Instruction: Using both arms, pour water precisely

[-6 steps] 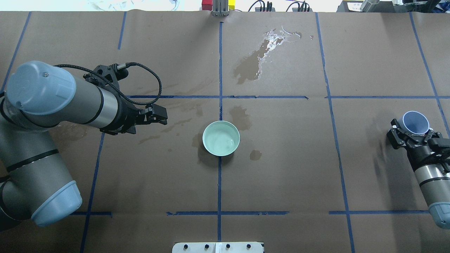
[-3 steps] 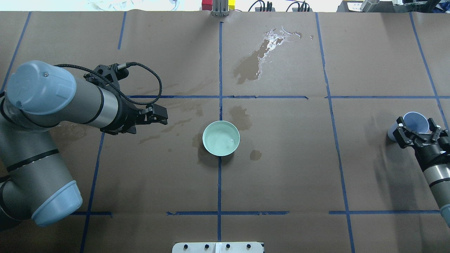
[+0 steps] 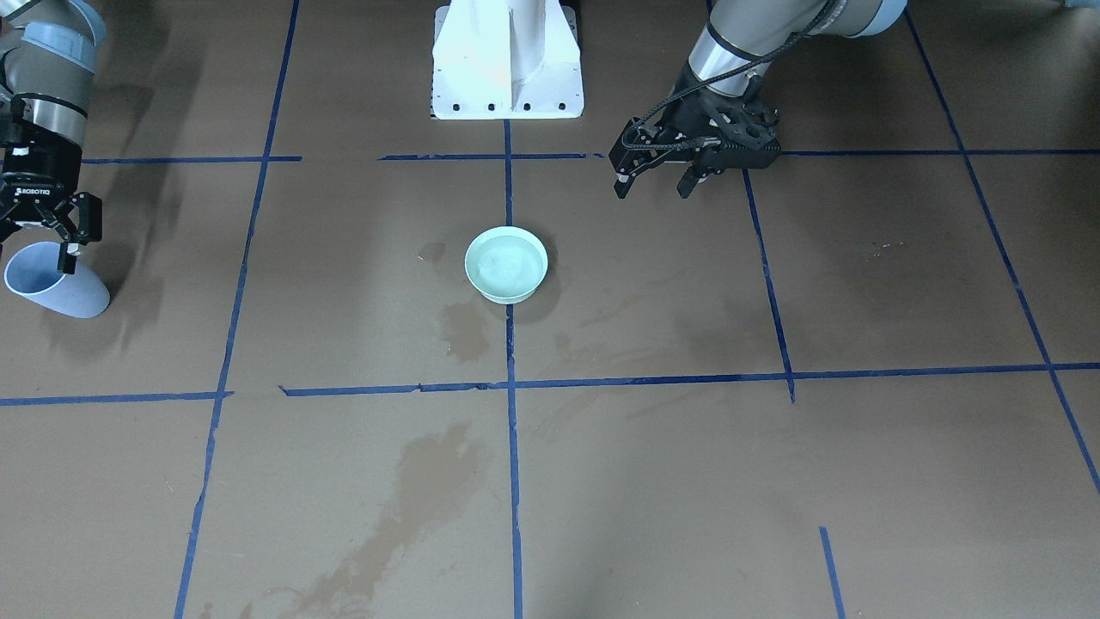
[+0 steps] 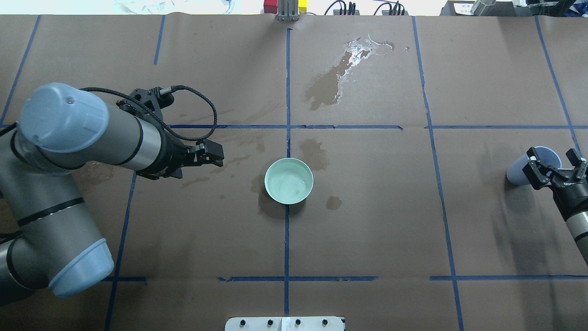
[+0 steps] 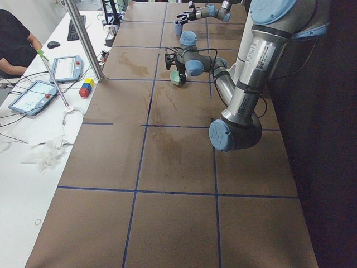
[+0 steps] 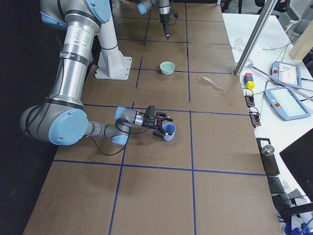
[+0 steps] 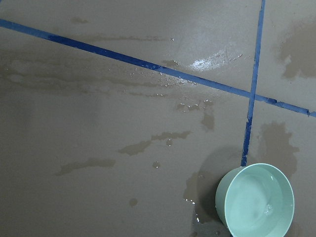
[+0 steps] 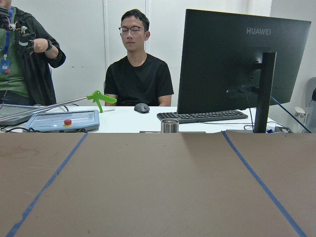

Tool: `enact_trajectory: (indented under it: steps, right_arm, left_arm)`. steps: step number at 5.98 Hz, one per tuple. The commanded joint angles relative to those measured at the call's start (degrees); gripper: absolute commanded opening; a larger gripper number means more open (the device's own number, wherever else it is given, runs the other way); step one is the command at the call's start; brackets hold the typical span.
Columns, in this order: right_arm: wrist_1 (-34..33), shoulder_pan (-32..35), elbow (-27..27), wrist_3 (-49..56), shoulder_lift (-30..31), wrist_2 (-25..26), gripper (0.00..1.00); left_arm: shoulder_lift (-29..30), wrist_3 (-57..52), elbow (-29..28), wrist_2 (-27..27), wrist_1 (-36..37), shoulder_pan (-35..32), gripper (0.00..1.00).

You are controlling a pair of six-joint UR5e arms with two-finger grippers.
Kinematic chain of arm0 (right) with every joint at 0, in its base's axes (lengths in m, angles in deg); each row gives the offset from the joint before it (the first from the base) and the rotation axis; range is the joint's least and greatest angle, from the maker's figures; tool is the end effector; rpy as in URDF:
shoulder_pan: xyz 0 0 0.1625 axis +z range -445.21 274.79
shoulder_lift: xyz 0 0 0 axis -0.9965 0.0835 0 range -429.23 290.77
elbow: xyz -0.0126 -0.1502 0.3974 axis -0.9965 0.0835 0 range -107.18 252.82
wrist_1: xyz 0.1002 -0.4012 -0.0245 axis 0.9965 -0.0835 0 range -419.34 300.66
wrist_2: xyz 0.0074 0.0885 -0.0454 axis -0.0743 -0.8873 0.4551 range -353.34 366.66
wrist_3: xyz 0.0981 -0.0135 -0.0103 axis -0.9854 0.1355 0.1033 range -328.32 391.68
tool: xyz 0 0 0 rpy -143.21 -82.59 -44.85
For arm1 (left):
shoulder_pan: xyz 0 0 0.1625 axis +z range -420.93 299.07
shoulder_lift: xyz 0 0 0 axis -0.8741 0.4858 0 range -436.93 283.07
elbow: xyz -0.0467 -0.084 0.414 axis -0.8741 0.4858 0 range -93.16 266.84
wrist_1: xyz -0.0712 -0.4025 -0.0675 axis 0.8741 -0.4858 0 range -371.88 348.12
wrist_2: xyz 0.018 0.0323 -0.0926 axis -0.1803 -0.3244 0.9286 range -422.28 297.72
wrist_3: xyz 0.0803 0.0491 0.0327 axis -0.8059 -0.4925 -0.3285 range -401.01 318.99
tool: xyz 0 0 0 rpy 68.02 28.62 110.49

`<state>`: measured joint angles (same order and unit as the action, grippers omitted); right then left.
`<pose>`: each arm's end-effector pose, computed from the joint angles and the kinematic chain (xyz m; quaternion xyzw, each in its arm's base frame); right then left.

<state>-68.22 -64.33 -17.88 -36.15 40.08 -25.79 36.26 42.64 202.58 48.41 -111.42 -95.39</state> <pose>-0.2258 -0.3187 0.6250 0.5497 -0.2721 0.2413 0.7521 0.4035 -0.3958 0.2211 0.0206 0.5050 -0.1233 0.8540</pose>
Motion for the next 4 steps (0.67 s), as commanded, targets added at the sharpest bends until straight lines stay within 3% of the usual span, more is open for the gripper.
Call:
enact_trajectory:
  steps: [1, 4]
  right_arm:
    - [0.09, 4.58, -3.15, 4.00, 0.03, -5.83, 1.00]
    - [0.00, 15.37, -4.84, 11.89, -0.06, -20.58, 1.00]
  left_arm:
    - [2.90, 0.90, -2.08, -0.04, 3.37, 2.01, 1.00]
    - [8.87, 0.64, -10.60, -0.13, 3.21, 2.81, 1.00]
